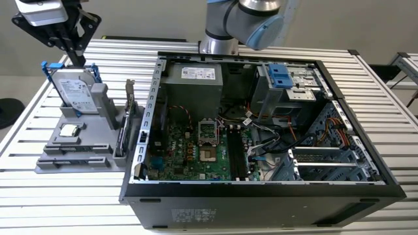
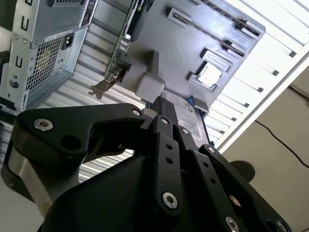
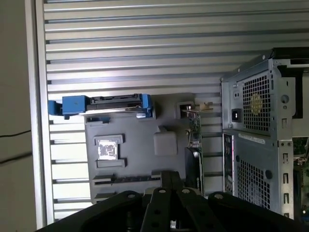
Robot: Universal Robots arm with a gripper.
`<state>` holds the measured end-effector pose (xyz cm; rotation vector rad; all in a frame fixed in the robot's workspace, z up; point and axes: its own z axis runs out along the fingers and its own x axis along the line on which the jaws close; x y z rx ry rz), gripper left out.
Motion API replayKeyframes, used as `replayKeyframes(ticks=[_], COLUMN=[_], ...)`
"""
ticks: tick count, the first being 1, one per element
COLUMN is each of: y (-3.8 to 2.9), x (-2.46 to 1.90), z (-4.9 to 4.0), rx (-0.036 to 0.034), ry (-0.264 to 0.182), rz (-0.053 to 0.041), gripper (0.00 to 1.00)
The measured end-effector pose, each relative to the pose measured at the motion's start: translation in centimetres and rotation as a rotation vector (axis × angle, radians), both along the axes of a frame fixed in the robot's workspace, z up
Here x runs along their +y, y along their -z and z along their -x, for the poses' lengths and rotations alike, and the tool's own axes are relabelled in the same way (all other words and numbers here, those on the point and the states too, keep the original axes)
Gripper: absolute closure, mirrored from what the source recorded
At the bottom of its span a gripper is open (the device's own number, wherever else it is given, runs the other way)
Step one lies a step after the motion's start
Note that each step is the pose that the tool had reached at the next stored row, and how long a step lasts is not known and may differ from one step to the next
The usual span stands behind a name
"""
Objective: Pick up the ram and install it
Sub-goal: 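Reach for the ram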
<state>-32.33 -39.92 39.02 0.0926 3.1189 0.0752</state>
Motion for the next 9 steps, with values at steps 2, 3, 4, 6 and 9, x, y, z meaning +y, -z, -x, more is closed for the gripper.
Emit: replayKeyframes(ticks=[2, 3, 4, 6, 9], y=[0.01, 0.01, 0.01, 0.02, 0.03], x=[0.0, 0.0, 0.0, 0.0, 0.0], z=[0.3, 0.48, 0.65, 1.01, 1.51], rx=[0.0, 0.0, 0.0, 0.0001, 0.0], ry=[0.0, 0.0, 0.0, 0.0, 0.0], rz=[0.0, 0.0, 0.0, 0.0, 0.0], gripper=[1.0, 1.0, 1.0, 1.0, 1.0])
